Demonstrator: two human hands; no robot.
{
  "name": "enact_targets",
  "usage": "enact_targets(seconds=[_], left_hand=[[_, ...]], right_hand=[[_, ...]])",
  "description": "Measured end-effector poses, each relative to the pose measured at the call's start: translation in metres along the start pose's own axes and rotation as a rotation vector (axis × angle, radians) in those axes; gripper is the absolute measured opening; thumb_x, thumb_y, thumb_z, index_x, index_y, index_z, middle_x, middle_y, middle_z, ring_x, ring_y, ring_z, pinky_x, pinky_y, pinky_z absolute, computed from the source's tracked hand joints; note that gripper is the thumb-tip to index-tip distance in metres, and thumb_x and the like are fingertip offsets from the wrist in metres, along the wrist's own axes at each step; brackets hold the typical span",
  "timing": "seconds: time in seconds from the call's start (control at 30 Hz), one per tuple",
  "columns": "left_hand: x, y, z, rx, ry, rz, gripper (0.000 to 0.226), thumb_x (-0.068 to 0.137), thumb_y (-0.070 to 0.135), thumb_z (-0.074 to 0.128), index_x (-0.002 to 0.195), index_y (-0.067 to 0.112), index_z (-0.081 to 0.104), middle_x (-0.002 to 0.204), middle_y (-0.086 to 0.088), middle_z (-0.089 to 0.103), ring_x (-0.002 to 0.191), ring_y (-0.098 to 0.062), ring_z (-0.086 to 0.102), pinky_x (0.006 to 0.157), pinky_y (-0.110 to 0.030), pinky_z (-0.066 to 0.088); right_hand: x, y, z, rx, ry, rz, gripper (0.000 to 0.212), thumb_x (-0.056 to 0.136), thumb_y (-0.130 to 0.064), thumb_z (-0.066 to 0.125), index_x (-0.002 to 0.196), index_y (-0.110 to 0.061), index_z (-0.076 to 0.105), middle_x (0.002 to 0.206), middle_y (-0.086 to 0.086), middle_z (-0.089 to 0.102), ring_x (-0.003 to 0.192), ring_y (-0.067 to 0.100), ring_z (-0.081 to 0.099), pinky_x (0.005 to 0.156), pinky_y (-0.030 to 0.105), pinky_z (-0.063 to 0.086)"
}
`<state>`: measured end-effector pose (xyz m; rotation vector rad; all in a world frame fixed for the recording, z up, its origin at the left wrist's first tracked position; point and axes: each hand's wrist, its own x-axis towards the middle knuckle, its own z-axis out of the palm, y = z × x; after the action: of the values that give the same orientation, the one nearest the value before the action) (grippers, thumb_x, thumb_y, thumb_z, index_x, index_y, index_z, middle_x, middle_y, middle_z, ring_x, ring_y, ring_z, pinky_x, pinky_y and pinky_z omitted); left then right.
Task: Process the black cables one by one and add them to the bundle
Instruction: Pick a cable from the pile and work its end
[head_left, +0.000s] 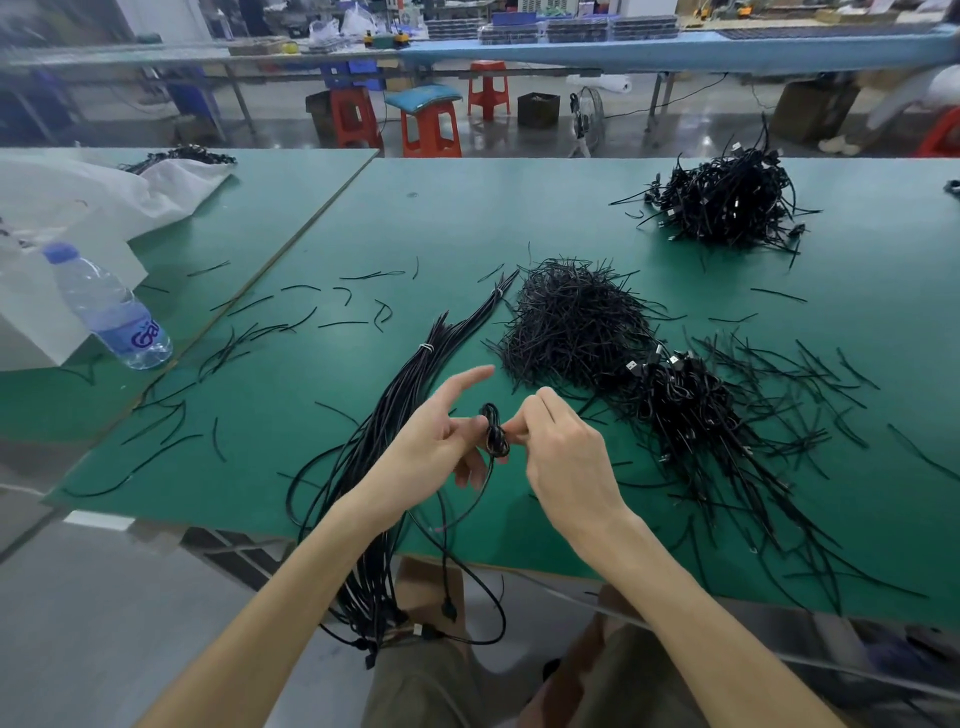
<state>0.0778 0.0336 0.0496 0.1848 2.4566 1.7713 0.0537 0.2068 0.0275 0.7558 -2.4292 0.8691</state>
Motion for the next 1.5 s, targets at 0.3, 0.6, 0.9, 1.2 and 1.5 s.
enact_targets(seconds=[0.3,0.6,0.9,1.2,1.5], left_hand=[[-0.001,0.007,-0.004,0.562,-0.103,-0.049,0.027,0.107,0.035,0.051,0.093,0.018,0.067,0.063,0.007,0.068,0.052,-0.014,0.058,0.054,-0.032,0.049],[0.002,0.013,-0.004,-0.039,-0.131,-0.324,0.06,0.107,0.044,0.046,0.06,0.018,0.071,0.041,0.0,0.045,0.032,-0.013,0.033,0.037,-0.019,0.03],[0.003,-0.004,-0.01,-0.477,-0.196,-0.31,0.037,0.103,0.038,0.052,0.081,0.017,0.074,0.061,0.004,0.055,0.049,-0.013,0.045,0.052,-0.023,0.036],[0.001,0.008,-0.014,0.004,-0.056,0.043,0.034,0.099,0.048,0.06,0.082,0.022,0.073,0.066,0.003,0.054,0.057,-0.012,0.043,0.056,-0.023,0.035],[0.013,0.0,-0.001,-0.052,0.092,-0.122,0.034,0.096,0.045,0.067,0.103,0.013,0.059,0.082,-0.013,0.076,0.047,-0.024,0.063,0.049,-0.03,0.052]], right_hand=[[-0.004,0.002,0.002,-0.019,0.02,-0.024,0.027,0.076,0.021,0.067,0.079,-0.004,0.058,0.078,0.008,0.055,0.063,0.024,0.055,0.051,0.04,0.051],[-0.003,0.002,-0.002,0.048,0.033,-0.063,0.026,0.074,0.022,0.067,0.08,-0.002,0.06,0.079,0.01,0.058,0.067,0.028,0.062,0.054,0.043,0.055],[0.0,0.004,-0.004,0.067,0.065,-0.059,0.025,0.081,0.02,0.068,0.08,-0.002,0.059,0.08,0.01,0.058,0.07,0.026,0.064,0.057,0.038,0.058],[-0.001,0.004,0.001,0.126,0.041,-0.003,0.015,0.091,0.013,0.056,0.087,0.0,0.061,0.088,0.011,0.058,0.076,0.029,0.065,0.064,0.046,0.059],[-0.006,0.003,0.007,0.235,-0.01,0.008,0.023,0.09,0.018,0.049,0.088,-0.002,0.06,0.091,0.008,0.057,0.083,0.03,0.07,0.068,0.044,0.061]])
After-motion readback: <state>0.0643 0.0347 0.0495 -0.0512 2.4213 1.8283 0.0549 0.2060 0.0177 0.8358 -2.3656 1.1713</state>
